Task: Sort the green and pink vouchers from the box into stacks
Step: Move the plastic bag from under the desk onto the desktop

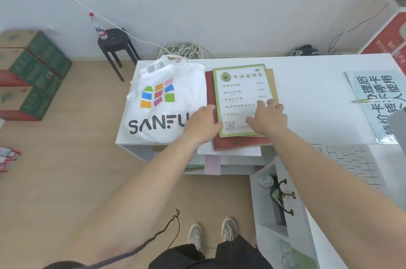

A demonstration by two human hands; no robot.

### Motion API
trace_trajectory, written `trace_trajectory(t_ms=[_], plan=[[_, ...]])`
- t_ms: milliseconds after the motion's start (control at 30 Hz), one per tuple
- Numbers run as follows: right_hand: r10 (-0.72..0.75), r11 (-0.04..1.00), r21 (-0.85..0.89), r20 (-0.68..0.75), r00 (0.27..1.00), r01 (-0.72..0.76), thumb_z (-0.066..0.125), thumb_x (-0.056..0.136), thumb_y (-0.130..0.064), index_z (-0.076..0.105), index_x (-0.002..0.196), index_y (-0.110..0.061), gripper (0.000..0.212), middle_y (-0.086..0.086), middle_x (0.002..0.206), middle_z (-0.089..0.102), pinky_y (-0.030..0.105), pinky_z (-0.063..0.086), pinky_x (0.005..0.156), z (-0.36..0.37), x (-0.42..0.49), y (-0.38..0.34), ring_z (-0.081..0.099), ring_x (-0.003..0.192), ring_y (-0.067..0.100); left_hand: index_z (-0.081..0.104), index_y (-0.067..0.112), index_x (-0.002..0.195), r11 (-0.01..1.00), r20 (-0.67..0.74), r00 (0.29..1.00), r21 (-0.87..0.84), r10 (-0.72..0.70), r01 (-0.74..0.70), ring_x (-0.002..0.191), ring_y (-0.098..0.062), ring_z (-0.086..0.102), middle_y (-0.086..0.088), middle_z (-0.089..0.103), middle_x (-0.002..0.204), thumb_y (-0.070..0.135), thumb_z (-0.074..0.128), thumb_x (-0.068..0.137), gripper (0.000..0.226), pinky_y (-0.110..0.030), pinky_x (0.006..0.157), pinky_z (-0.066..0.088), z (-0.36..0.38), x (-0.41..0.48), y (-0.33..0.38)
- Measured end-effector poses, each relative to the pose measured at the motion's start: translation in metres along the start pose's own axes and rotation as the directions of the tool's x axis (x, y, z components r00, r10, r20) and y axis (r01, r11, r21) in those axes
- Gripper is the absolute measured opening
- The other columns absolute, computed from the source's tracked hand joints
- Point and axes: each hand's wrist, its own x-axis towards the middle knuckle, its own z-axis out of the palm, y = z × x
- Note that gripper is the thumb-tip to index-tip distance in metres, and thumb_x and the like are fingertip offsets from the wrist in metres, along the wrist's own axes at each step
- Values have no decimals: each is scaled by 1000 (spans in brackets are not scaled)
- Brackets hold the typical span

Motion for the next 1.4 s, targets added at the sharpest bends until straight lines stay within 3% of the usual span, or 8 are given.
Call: trace_trajectory(t_ms=[100, 300, 567, 667, 967, 1100, 1267, 1400], plan=[[189, 970, 142, 86, 978, -200, 54, 92, -56, 35, 145, -11, 73, 15, 143, 39, 48, 40, 95, 10, 12, 48, 38, 130, 40, 40, 4, 135, 979, -73, 994, 180, -86, 98, 115, -33, 53, -15, 55, 127, 38, 54, 95, 54, -39, 89, 42, 38, 5, 27], [227, 905, 344, 109, 968, -251, 55, 88, -68, 36, 141, -6, 84, 18, 135, 45, 46, 38, 97, 25, 27, 63, 45, 126, 42, 34, 1, 143, 841, -27, 956, 470, -292, 270, 123, -35, 49, -19, 56, 134, 53, 34, 97, 69, -46, 102, 31, 78, 15, 47], [279, 863, 374, 210, 937, -340, 72, 60, -84, 42, 134, -8, 111, 14, 133, 53, 47, 40, 104, 19, 44, 75, 50, 127, 36, 34, 6, 136, 888, -29, 909, 205, -416, 412, 126, -36, 49, -17, 54, 135, 58, 43, 95, 67, -48, 102, 31, 79, 31, 47], [238, 855, 404, 250, 939, -324, 71, 45, -89, 54, 117, -15, 105, 10, 124, 61, 44, 46, 96, 22, 46, 77, 54, 119, 33, 34, 8, 134, 890, -28, 898, 124, -440, 440, 123, -36, 51, -14, 55, 134, 59, 52, 88, 71, -49, 100, 33, 75, 35, 38], [262, 650, 688, 195, 945, -323, 83, 57, -74, 46, 135, -4, 111, 12, 133, 47, 40, 53, 88, 25, -1, 63, 58, 102, 26, 43, 9, 131, 908, -122, 907, 70, -404, 414, 117, -35, 53, -12, 55, 124, 62, 52, 83, 72, -49, 97, 34, 37, 18, 28], [268, 578, 729, 255, 929, -367, 86, 68, -61, 35, 138, -2, 104, 14, 140, 39, 40, 51, 92, 49, -31, 43, 56, 117, 31, 41, 10, 131, 898, -55, 900, 66, -432, 435, 116, -33, 53, -9, 56, 126, 56, 57, 82, 69, -48, 93, 34, 37, 9, 8], [250, 509, 768, 300, 920, -389, 84, 75, -53, 32, 136, -4, 95, 8, 131, 55, 39, 49, 87, 74, -39, 34, 58, 118, 31, 30, 8, 145, 884, 7, 889, 109, -458, 455, 130, -36, 46, -17, 45, 144, 54, 55, 86, 79, -50, 104, 33, 47, 3, -7], [244, 328, 833, 381, 892, -446, 91, 60, -47, 53, 126, -9, 85, 1, 119, 68, 41, 57, 90, 84, -32, 42, 66, 106, 24, 27, 9, 147, 889, 13, 899, 162, -437, 429, 131, -37, 44, -18, 42, 146, 53, 51, 90, 76, -49, 105, 33, 48, 3, -10]])
